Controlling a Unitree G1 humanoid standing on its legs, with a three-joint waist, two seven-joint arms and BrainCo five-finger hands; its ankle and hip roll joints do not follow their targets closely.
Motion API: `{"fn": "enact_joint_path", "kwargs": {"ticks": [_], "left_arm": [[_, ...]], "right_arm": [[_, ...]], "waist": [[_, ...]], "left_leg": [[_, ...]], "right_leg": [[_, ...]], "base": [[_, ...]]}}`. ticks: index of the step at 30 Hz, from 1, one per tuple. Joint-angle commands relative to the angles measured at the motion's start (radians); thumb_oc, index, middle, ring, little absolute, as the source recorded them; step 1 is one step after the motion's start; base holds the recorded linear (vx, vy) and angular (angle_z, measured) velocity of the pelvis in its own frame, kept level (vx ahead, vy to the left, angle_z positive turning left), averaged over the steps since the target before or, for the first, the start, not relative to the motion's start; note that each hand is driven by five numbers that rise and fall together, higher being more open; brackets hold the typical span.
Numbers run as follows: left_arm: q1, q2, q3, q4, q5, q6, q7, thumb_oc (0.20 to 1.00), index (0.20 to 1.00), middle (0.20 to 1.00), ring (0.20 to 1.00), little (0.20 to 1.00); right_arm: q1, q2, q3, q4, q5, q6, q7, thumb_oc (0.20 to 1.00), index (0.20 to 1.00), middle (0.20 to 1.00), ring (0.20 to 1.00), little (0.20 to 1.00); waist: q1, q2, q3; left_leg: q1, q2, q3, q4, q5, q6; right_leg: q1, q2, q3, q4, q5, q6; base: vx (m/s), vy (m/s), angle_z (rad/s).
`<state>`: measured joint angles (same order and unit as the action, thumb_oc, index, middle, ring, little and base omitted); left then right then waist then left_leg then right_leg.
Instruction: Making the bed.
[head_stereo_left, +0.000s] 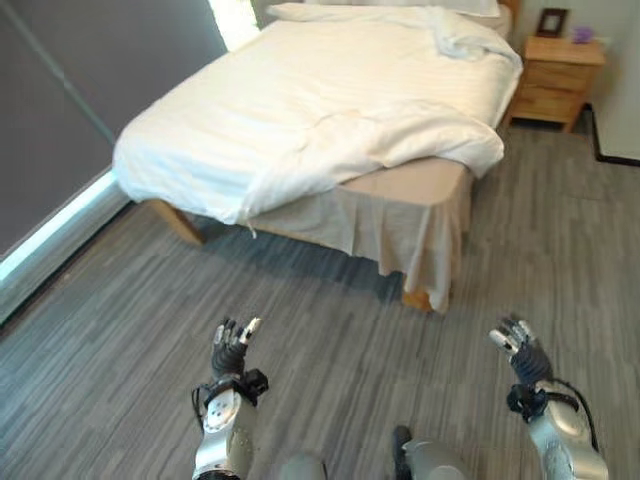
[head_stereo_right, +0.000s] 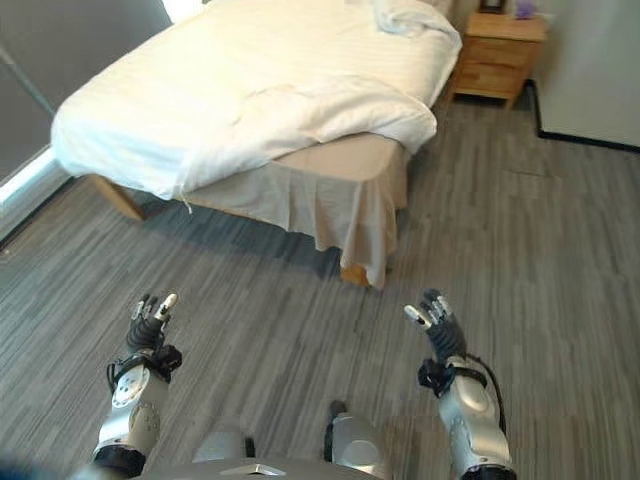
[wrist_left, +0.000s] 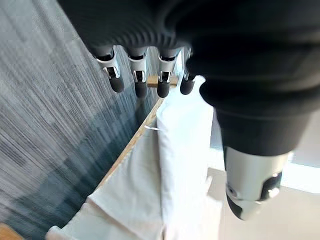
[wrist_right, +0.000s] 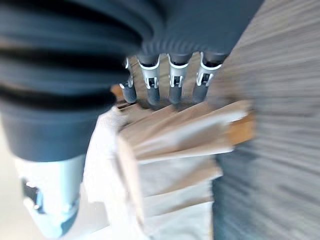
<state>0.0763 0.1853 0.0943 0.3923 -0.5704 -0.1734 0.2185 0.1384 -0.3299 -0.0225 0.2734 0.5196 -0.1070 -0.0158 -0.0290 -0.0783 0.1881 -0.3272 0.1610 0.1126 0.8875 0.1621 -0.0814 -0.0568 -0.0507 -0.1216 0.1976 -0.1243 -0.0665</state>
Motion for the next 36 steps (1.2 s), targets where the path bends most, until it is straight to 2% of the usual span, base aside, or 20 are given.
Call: {"fn": "enact_joint_path", "kwargs": {"ticks": [1,2,3,4,5,6,9,11,14,15,17,18,19,20,21,22,27,28,31,36], "left_arm": [[-0.043,0.042,0.02,-0.039,-0.094,-0.068,-0.027,1.0,1.0,1.0,1.0,1.0],[-0.043,0.041,0.019,-0.038,-0.094,-0.069,-0.027,1.0,1.0,1.0,1.0,1.0],[-0.038,0.031,0.004,-0.033,-0.103,-0.067,-0.031,1.0,1.0,1.0,1.0,1.0],[-0.036,0.028,0.002,-0.026,-0.108,-0.064,-0.035,1.0,1.0,1.0,1.0,1.0],[-0.03,0.026,0.003,-0.031,-0.108,-0.059,-0.036,1.0,1.0,1.0,1.0,1.0],[-0.02,0.022,0.006,-0.033,-0.105,-0.055,-0.035,1.0,1.0,1.0,1.0,1.0],[-0.018,0.021,0.011,-0.031,-0.107,-0.053,-0.037,1.0,1.0,1.0,1.0,1.0],[-0.021,0.023,0.021,-0.033,-0.125,-0.06,-0.041,1.0,1.0,1.0,1.0,1.0],[-0.033,0.031,0.024,-0.039,-0.131,-0.064,-0.037,1.0,1.0,1.0,1.0,1.0],[-0.042,0.054,0.036,-0.052,-0.114,-0.067,-0.03,1.0,1.0,1.0,1.0,1.0],[-0.059,0.063,0.045,-0.051,-0.12,-0.068,-0.022,1.0,1.0,1.0,1.0,1.0],[-0.086,0.079,0.037,-0.046,-0.102,-0.067,-0.013,1.0,1.0,1.0,1.0,1.0],[-0.087,0.079,0.037,-0.045,-0.102,-0.067,-0.013,1.0,1.0,1.0,1.0,1.0],[-0.103,0.091,0.023,-0.044,-0.081,-0.066,-0.012,1.0,1.0,1.0,1.0,1.0],[-0.104,0.091,0.023,-0.044,-0.081,-0.066,-0.012,1.0,1.0,1.0,1.0,1.0],[-0.112,0.099,0.022,-0.04,-0.067,-0.066,-0.018,1.0,1.0,1.0,1.0,1.0],[-0.114,0.095,0.013,-0.042,-0.071,-0.071,-0.028,1.0,1.0,1.0,1.0,1.0],[-0.108,0.091,0.011,-0.04,-0.07,-0.071,-0.028,1.0,1.0,1.0,1.0,1.0],[-0.075,0.075,0.021,-0.033,-0.06,-0.066,-0.035,1.0,1.0,1.0,1.0,1.0],[-0.001,0.053,0.044,-0.032,-0.081,-0.061,-0.055,1.0,1.0,1.0,1.0,1.0]], "right_arm": [[0.028,-0.038,-0.019,-0.071,0.043,-0.057,-0.033,1.0,1.0,1.0,1.0,1.0],[0.029,-0.038,-0.02,-0.071,0.043,-0.057,-0.033,1.0,1.0,1.0,1.0,1.0],[0.041,-0.048,-0.026,-0.062,0.021,-0.057,-0.037,1.0,1.0,1.0,1.0,1.0],[0.047,-0.046,-0.027,-0.06,0.017,-0.056,-0.037,1.0,1.0,1.0,1.0,1.0],[0.05,-0.044,-0.027,-0.06,0.013,-0.054,-0.038,1.0,1.0,1.0,1.0,1.0],[0.052,-0.035,-0.028,-0.057,0.019,-0.053,-0.039,1.0,1.0,1.0,1.0,1.0],[0.061,-0.024,-0.029,-0.06,0.021,-0.049,-0.03,1.0,1.0,1.0,1.0,1.0],[0.074,0.001,-0.023,-0.069,-0.007,-0.039,-0.029,1.0,1.0,1.0,1.0,1.0],[0.059,0.023,-0.024,-0.05,0.01,-0.044,-0.044,1.0,1.0,1.0,1.0,1.0],[0.049,0.061,-0.002,-0.037,0.053,-0.041,-0.025,1.0,1.0,1.0,1.0,1.0],[0.044,0.068,0.015,-0.041,0.054,-0.039,-0.018,1.0,1.0,1.0,1.0,1.0],[0.048,0.08,0.019,-0.062,0.06,-0.042,-0.019,1.0,1.0,1.0,1.0,1.0],[0.048,0.08,0.018,-0.063,0.06,-0.042,-0.019,1.0,1.0,1.0,1.0,1.0],[0.062,0.082,0.019,-0.075,0.046,-0.039,-0.014,1.0,1.0,1.0,1.0,1.0],[0.062,0.082,0.019,-0.075,0.045,-0.039,-0.015,1.0,1.0,1.0,1.0,1.0],[0.077,0.078,0.011,-0.082,0.012,-0.036,-0.009,1.0,1.0,1.0,1.0,1.0],[0.086,0.07,-0.011,-0.067,-0.021,-0.036,-0.022,1.0,1.0,1.0,1.0,1.0],[0.078,0.068,-0.018,-0.066,-0.017,-0.042,-0.031,1.0,1.0,1.0,1.0,1.0],[0.06,0.062,-0.025,-0.068,-0.041,-0.05,-0.044,1.0,1.0,1.0,1.0,1.0],[0.01,0.0,-0.056,-0.082,-0.166,-0.061,-0.065,1.0,1.0,1.0,1.0,1.0]], "waist": [[-0.025,0.019,0.007],[-0.025,0.017,0.009],[-0.014,0.037,-0.001],[-0.01,0.041,-0.004],[0.0,0.05,-0.012],[0.015,0.06,-0.024],[0.017,0.063,-0.036],[0.016,0.068,-0.072],[0.015,0.062,-0.081],[0.026,0.042,-0.091],[0.023,0.037,-0.08],[0.008,0.04,-0.048],[0.01,0.038,-0.048],[-0.02,0.051,-0.032],[-0.02,0.05,-0.032],[-0.041,0.056,-0.032],[-0.067,0.047,-0.032],[-0.067,0.033,-0.04],[-0.041,0.015,-0.056],[-0.002,0.015,-0.086]], "left_leg": [[0.235,0.068,0.134,-0.427,-0.015,-0.03],[0.242,0.064,0.136,-0.435,-0.013,-0.03],[0.215,0.049,0.14,-0.585,0.001,-0.04],[0.221,0.032,0.133,-0.669,0.011,-0.041],[0.213,0.021,0.109,-0.75,0.015,-0.042],[0.22,0.01,0.062,-0.862,0.047,-0.056],[0.235,0.007,0.052,-0.888,0.058,-0.067],[0.276,-0.014,0.06,-0.892,0.007,-0.043],[0.302,-0.037,0.068,-0.895,-0.025,-0.023],[0.343,-0.074,0.098,-0.919,-0.067,0.018],[0.373,-0.102,0.108,-0.938,-0.088,0.045],[0.392,-0.122,0.11,-0.947,-0.098,0.064],[0.391,-0.124,0.111,-0.947,-0.098,0.065],[0.41,-0.126,0.091,-0.96,-0.103,0.07],[0.41,-0.126,0.091,-0.959,-0.103,0.07],[0.433,-0.13,0.075,-0.972,-0.111,0.072],[0.459,-0.142,0.037,-0.975,-0.135,0.069],[0.471,-0.153,0.014,-0.975,-0.151,0.067],[0.478,-0.157,-0.001,-0.975,-0.155,0.07],[0.48,-0.15,-0.031,-0.975,-0.159,0.072]], "right_leg": [[0.123,-0.062,-0.017,-0.201,0.153,0.117],[0.128,-0.065,-0.017,-0.204,0.152,0.118],[0.153,-0.064,-0.023,-0.215,0.137,0.131],[0.171,-0.069,-0.027,-0.223,0.129,0.139],[0.185,-0.067,-0.025,-0.232,0.123,0.146],[0.233,-0.076,-0.028,-0.248,0.11,0.163],[0.261,-0.086,-0.03,-0.25,0.1,0.176],[0.279,-0.112,-0.018,-0.25,0.09,0.198],[0.279,-0.142,-0.008,-0.241,0.098,0.214],[0.244,-0.187,0.02,-0.177,0.131,0.245],[0.171,-0.21,0.049,-0.035,0.211,0.261],[0.093,-0.227,0.063,0.113,0.304,0.268],[0.088,-0.229,0.066,0.119,0.302,0.269],[0.035,-0.212,0.093,0.19,0.326,0.256],[0.032,-0.213,0.093,0.195,0.323,0.255],[-0.007,-0.192,0.111,0.201,0.317,0.246],[-0.034,-0.131,0.11,0.082,0.244,0.236],[-0.023,-0.092,0.135,-0.048,0.201,0.23],[0.058,-0.093,0.129,-0.133,0.183,0.226],[0.108,-0.087,0.111,-0.189,0.18,0.217]], "base": [[0.22,0.011,0.21],[0.33,0.078,0.08],[0.33,0.101,-0.14],[0.44,0.145,-0.2],[0.5,0.182,-0.7],[0.47,0.178,-0.56],[0.26,0.112,-0.27],[0.36,0.248,-0.16],[0.19,0.238,-0.1],[0.22,0.439,-0.27],[0.1,0.419,-0.31],[-0.02,0.287,0.21],[0.02,0.312,0.26],[0.05,0.127,0.03],[0.15,0.198,0.3],[0.15,0.09,0.66],[0.16,0.019,0.31],[0.16,-0.039,0.52],[0.11,-0.053,0.4],[0.12,-0.074,0.24]]}}
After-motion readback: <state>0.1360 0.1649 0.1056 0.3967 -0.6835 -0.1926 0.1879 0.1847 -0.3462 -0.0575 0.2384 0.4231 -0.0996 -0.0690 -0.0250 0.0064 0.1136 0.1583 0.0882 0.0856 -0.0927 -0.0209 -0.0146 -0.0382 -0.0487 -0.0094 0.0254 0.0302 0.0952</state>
